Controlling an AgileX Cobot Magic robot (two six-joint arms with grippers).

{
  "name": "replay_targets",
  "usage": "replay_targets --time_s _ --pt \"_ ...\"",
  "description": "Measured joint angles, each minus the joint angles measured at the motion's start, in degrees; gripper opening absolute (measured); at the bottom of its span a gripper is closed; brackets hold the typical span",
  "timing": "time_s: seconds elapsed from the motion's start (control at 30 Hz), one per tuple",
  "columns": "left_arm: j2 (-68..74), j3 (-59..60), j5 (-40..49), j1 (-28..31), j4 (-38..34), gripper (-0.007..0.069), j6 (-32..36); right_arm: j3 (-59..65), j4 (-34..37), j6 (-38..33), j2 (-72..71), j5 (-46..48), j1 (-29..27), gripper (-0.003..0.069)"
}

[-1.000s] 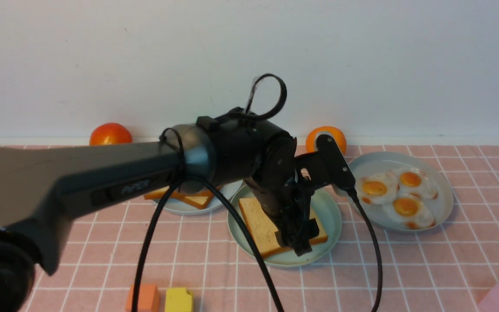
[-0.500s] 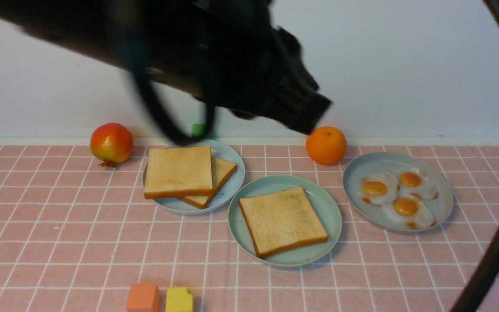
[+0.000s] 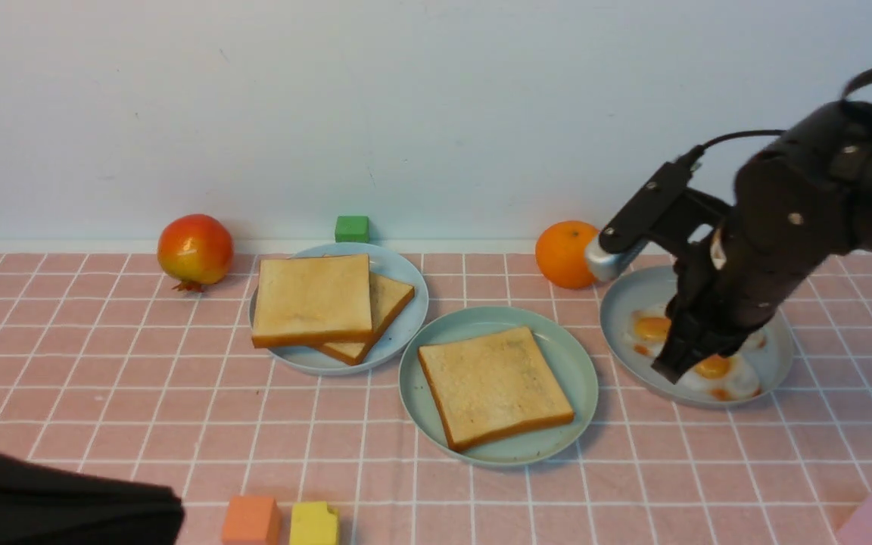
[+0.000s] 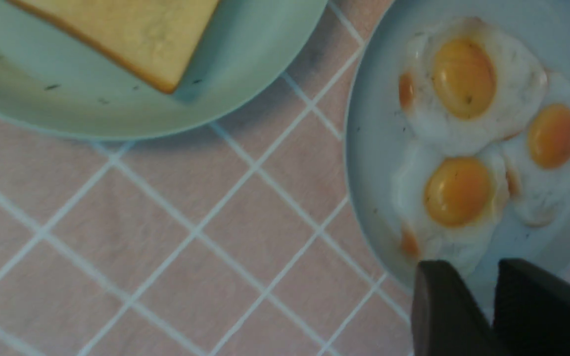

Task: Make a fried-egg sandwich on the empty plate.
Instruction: Use the right arm to grab a fried egg

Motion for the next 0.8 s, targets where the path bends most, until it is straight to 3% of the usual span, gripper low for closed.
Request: replay_targets --time_s 0.13,0.27,0.57,0.8 --pt "-3.1 1.1 -1.8 0.0 1.7 0.0013 -0.8 -3.4 -3.9 -0.1 7.5 -1.6 0.0 0.0354" --pt "-3.1 1.1 -2.3 0.0 2.1 0.0013 -1.9 -4.3 -7.1 -0.1 11.7 -4.4 -0.1 0.0419" --pt "-2.2 1.2 -2.3 0.0 2.3 0.0013 -2.1 -4.5 -14.8 -0.2 16.2 -9.8 -0.4 0.0435" --pt "-2.2 1.3 -2.3 0.0 2.3 0.0013 -2.1 -4.7 -16.7 -0.2 18.2 -11.1 -1.7 0.0436"
